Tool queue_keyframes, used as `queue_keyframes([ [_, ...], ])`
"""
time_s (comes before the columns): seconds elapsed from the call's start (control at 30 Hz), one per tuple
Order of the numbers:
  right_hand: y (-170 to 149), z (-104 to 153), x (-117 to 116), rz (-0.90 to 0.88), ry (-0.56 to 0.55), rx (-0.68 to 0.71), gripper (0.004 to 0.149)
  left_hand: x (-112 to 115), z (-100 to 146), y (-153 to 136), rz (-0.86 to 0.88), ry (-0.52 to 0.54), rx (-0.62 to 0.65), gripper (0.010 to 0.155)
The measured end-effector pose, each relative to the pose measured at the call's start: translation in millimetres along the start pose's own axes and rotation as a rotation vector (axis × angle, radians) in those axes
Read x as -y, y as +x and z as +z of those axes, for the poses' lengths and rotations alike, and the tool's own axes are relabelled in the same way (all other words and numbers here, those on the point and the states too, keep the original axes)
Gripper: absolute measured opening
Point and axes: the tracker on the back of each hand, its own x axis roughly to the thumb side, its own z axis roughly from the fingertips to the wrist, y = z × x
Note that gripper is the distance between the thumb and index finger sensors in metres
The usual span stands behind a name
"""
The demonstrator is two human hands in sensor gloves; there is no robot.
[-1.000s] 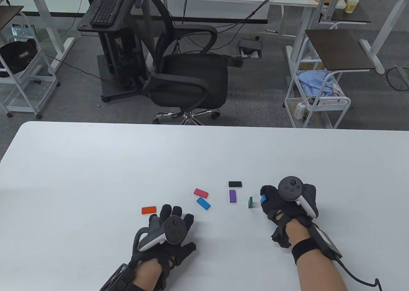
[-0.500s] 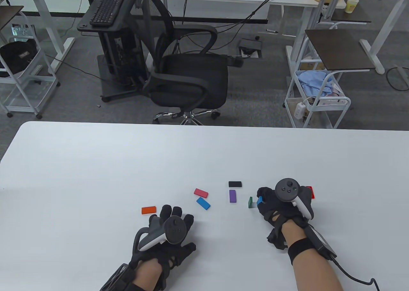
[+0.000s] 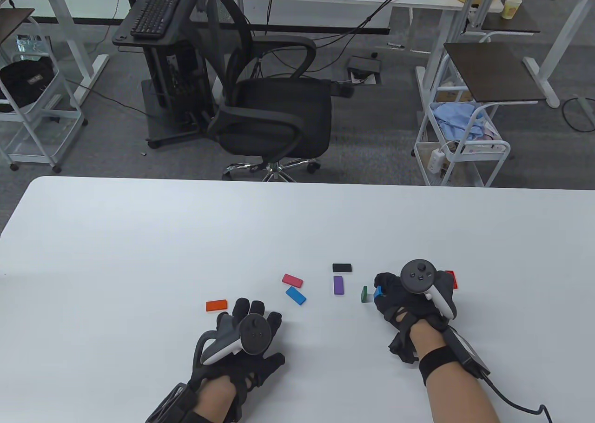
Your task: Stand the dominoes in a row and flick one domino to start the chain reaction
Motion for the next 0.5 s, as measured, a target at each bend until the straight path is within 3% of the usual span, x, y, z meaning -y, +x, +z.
queue_keyframes([
  [0.27, -1.1, 1.6, -0.6, -0.009, 0.004, 0.004, 0.055, 0.0, -0.2, 0.2, 0.000, -0.002, 0.002, 0.081],
  [0.5, -4.8, 6.9, 9.3, -0.001, 0.012, 0.011, 0.065, 0.0, -0.4, 0.4, 0.000, 0.002, 0.005, 0.081],
])
